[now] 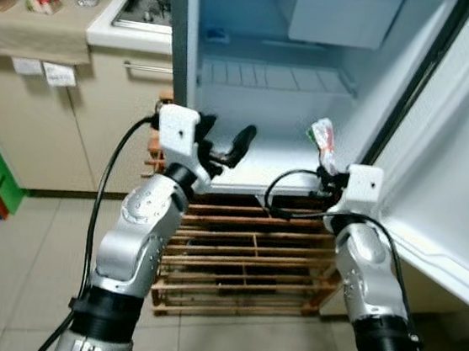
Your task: Restocking fridge
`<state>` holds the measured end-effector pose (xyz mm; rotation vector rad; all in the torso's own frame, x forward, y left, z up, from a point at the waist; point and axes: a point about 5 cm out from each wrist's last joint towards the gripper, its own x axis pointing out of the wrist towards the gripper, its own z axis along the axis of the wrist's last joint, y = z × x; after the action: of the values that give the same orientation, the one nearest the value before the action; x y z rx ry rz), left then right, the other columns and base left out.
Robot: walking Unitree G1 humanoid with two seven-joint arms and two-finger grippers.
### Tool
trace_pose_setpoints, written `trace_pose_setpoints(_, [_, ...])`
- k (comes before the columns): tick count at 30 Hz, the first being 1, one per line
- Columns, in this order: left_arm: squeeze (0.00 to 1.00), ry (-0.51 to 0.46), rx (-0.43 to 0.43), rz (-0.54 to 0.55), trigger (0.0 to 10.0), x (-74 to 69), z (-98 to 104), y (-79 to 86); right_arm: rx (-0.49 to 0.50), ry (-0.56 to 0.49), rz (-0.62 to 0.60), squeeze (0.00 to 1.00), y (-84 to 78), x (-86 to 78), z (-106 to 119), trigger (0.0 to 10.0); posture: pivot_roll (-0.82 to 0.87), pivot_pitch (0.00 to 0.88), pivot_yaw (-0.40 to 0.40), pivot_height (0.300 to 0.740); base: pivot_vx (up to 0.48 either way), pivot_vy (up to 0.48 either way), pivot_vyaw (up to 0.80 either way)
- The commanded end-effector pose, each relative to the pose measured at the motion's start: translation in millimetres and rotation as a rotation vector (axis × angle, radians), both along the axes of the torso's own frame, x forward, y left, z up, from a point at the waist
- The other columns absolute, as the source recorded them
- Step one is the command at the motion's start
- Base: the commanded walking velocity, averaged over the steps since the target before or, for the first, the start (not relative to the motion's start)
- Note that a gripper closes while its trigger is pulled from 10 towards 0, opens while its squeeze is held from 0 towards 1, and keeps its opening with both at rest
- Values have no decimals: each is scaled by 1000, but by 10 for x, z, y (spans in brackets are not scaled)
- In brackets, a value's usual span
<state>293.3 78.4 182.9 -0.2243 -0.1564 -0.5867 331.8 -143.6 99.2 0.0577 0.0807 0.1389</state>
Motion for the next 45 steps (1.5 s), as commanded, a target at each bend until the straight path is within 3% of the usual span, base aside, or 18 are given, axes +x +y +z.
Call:
trace_pose_setpoints(1, [0, 10, 15, -42, 10000, -68, -27, -14, -25, -36, 18, 0, 68, 66, 95, 10000, 2, 33, -63, 740, 0, 0, 0])
trace_pose_setpoints(2, [0, 10, 15, -42, 10000, -68, -27, -14, -25, -36, 18, 0, 68, 66, 95, 10000, 2, 33, -63, 740, 0, 0, 0])
trace_pose_setpoints(5, [0, 57, 39, -69, 10000, -315, -180, 67, -64, -39, 20, 0, 197, 193, 163, 10000, 43, 96, -92, 740, 0, 0, 0])
trace_pose_setpoints(6, [0, 57, 39, -69, 10000, -315, -180, 67, -64, -39, 20, 0, 197, 193, 163, 10000, 43, 96, -92, 740, 0, 0, 0])
trace_pose_setpoints(7, [0, 70, 48, -78, 10000, -407, -232, 109, -83, -37, 16, 0, 230, 238, 172, 10000, 52, 111, -97, 740, 0, 0, 0])
trace_pose_setpoints(10, [0, 95, 49, -74, 10000, -620, -318, 216, -103, -34, 48, 0, 316, 252, 158, 10000, 78, 149, -107, 740, 0, 0, 0])
trace_pose_setpoints(13, [0, 108, 73, -47, 10000, -741, -396, 299, -85, -44, 78, 0, 371, 206, 138, 10000, 82, 155, -106, 740, 0, 0, 0])
trace_pose_setpoints(18, [0, 113, 102, 3, 10000, -757, -453, 322, -91, -49, 46, 0, 376, 204, 102, 10000, 62, 141, -87, 740, 0, 0, 0])
trace_pose_setpoints(25, [0, 107, 84, 53, 10000, -685, -418, 301, -69, -109, 22, 0, 398, 311, 271, 10000, 56, 112, -60, 740, 0, 0, 0])
trace_pose_setpoints(30, [0, 176, 98, 198, 10000, -539, -468, 394, -37, -143, -31, 0, 292, 263, 321, 10000, 44, 71, -49, 740, 0, 0, 0])
trace_pose_setpoints(32, [0, 196, 117, 262, 10000, -486, -471, 435, -32, -200, -64, 0, 182, 135, 388, 10000, 24, 43, -37, 740, 0, 0, 0])
trace_pose_setpoints(35, [0, 162, 111, 275, 10000, -476, -383, 409, -57, -254, -75, 0, 87, -68, 426, 10000, 9, 27, -29, 740, 0, 0, 0])
trace_pose_setpoints(36, [0, 162, 111, 275, 10000, -476, -383, 409, -57, -254, -75, 0, 87, -68, 426, 10000, 9, 27, -29, 740, 0, 0, 0])
trace_pose_setpoints(37, [0, 56, 169, 256, 10000, -466, -255, 373, -65, -267, -102, 0, -3, -198, 418, 10000, -10, 0, -22, 740, 0, 0, 0])
trace_pose_setpoints(40, [0, -3, 180, 244, 10000, -474, -188, 408, -63, -259, -129, 0, -70, -264, 385, 10000, -18, 0, -19, 740, 0, 0, 0])
trace_pose_setpoints(41, [0, -65, 244, 273, 10000, -521, -191, 520, -59, -254, -157, 0, -140, -307, 365, 10000, -22, 0, -19, 740, 0, 0, 0])
trace_pose_setpoints(44, [0, 18, 222, 421, 10000, -567, -333, 737, -66, -297, -200, 0, -304, -463, 451, 10000, -22, 0, -24, 740, 0, 0, 0])
trace_pose_setpoints(45, [0, 18, 222, 421, 10000, -567, -333, 737, -66, -297, -200, 0, -304, -463, 451, 10000, -22, 0, -24, 740, 0, 0, 0])
